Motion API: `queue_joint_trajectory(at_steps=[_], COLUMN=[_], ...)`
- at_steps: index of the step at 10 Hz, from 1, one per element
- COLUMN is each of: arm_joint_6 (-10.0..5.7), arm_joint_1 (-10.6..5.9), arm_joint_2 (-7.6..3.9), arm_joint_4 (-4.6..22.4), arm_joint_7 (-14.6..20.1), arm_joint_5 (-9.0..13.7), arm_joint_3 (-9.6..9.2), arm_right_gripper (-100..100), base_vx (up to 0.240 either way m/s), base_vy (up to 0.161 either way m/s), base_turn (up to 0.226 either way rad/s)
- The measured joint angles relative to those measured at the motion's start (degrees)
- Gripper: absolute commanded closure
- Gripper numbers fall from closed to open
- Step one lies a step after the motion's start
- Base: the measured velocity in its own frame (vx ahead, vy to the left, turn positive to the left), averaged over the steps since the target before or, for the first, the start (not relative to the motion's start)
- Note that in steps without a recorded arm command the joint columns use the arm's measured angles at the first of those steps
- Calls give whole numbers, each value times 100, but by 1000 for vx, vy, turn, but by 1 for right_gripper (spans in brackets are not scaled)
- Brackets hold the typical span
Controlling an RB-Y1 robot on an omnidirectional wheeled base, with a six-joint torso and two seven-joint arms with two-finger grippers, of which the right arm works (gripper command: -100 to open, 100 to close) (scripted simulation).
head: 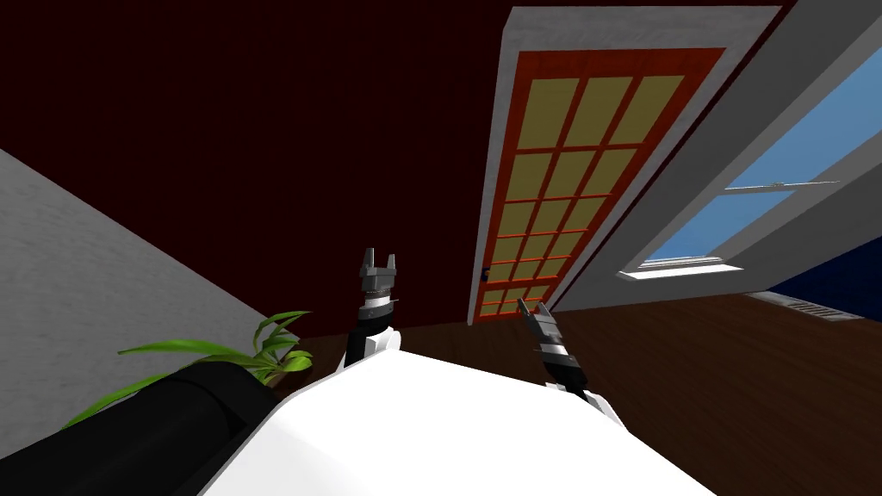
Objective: Pull the door open
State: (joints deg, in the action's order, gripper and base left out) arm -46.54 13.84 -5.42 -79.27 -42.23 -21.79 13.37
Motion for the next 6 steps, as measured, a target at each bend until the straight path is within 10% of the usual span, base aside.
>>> queue_joint_trajectory(at_steps=[6], arm_joint_6=[-188], arm_joint_1=[-271], arm_joint_2=[-3], arm_joint_4=[919], arm_joint_7=[-590], arm_joint_5=[-252], arm_joint_3=[221], arm_right_gripper=[-100], base_vx=[77], base_vy=[-25], base_turn=[96])
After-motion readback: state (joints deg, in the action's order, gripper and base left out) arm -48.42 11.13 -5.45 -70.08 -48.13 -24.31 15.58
